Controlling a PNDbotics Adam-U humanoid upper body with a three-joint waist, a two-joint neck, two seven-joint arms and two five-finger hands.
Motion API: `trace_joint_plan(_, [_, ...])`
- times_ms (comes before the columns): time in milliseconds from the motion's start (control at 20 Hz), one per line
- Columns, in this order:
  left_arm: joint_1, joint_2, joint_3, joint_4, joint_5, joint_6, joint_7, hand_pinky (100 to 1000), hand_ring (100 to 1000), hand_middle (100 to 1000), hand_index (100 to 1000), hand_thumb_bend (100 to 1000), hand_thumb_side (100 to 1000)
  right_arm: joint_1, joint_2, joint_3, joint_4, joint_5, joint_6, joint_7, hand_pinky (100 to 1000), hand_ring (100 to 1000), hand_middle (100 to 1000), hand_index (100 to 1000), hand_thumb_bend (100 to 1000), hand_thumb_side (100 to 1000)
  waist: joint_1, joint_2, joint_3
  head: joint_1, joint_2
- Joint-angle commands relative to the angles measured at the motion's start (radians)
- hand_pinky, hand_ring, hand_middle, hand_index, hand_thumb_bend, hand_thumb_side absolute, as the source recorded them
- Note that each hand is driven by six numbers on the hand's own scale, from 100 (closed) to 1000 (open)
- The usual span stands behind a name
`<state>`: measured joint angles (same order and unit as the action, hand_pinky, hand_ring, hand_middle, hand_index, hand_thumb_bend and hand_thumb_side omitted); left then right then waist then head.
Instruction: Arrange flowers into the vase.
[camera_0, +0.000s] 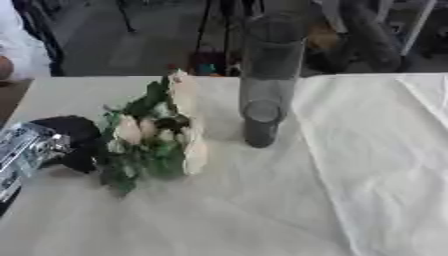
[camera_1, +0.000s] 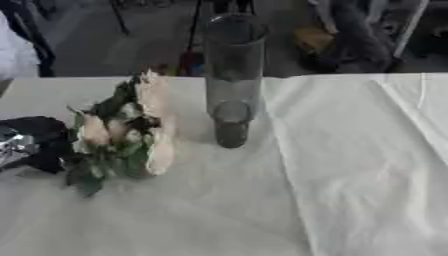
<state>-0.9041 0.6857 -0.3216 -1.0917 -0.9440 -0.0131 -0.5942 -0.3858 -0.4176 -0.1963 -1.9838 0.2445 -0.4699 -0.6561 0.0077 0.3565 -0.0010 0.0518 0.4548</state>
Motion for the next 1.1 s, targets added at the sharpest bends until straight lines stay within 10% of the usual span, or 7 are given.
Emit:
trace_joint_plan(50, [-0.007, 0.014, 0.002, 0.006, -0.005, 0.0, 0.004, 100, 172, 281, 371, 110, 450, -0.005, -0.011, -0.006, -0.016, -0.011, -0.005, -0.004, 862, 865, 767, 868, 100, 1000, -0.001, -0.014, -0.002, 0.005, -0.016])
trace_joint_plan(800, [-0.008, 0.0, 0.005, 0.027, 0.033, 0.044, 0.039, 100, 100, 100, 137, 100, 296, -0.002, -0.008, -0.009, -0.016, -0.01, -0.006, -0.006, 865, 865, 767, 868, 100, 1000, -0.004, -0.01, -0.002, 0.01, -0.022])
trace_joint_plan(1100, [-0.007, -0.001, 0.003, 0.026, 0.018, 0.055, 0.048, 100, 100, 100, 102, 100, 375, -0.001, -0.007, -0.008, -0.016, -0.011, -0.006, -0.004, 866, 865, 766, 868, 100, 1000, -0.004, -0.011, 0.001, 0.009, -0.021])
